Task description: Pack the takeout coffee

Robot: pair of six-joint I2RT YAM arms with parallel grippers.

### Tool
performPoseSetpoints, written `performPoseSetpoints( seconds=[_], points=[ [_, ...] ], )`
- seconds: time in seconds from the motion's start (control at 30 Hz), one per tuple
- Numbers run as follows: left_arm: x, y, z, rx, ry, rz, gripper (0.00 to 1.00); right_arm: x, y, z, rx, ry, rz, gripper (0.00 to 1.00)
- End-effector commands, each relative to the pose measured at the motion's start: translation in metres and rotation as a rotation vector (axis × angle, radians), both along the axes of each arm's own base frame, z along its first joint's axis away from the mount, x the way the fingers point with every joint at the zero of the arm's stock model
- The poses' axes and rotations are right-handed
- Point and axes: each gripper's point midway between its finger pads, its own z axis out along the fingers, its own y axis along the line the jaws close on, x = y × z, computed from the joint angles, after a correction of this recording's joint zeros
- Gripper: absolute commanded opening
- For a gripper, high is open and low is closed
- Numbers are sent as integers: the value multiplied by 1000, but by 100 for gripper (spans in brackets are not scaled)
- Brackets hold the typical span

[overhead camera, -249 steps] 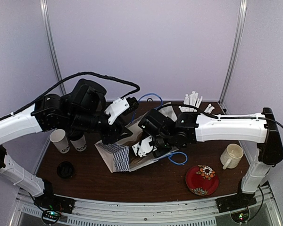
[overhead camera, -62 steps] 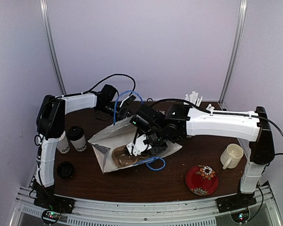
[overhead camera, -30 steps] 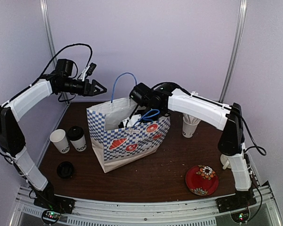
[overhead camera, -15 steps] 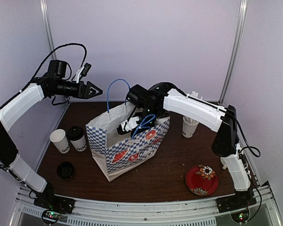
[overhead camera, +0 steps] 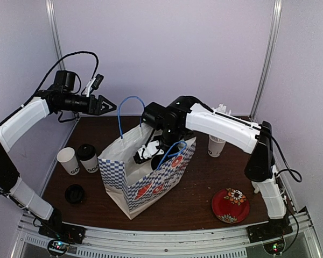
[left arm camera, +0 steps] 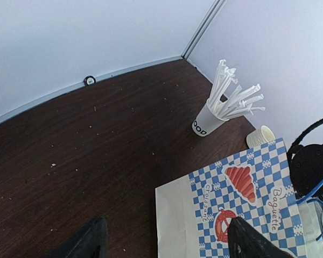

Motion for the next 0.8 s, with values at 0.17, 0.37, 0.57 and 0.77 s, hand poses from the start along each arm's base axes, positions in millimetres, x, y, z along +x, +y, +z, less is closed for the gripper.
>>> performPoseSetpoints(
  seconds=[0.17, 0.37, 0.57, 0.77],
  points=[
    [-19, -1, 30, -35, -69, -35, 81, -11, 6, -7, 104, -15, -9, 55],
    [-27, -1, 30, -44, -56, -47, 81, -12, 3, -23, 46, 60, -25, 56],
    [-40, -2, 38, -68, -58, -70, 81, -13, 0, -3, 61, 46, -29, 66],
    [-52, 1, 47, -55, -73, -76, 83, -21, 1, 46, 150, 32, -37, 80]
  ],
)
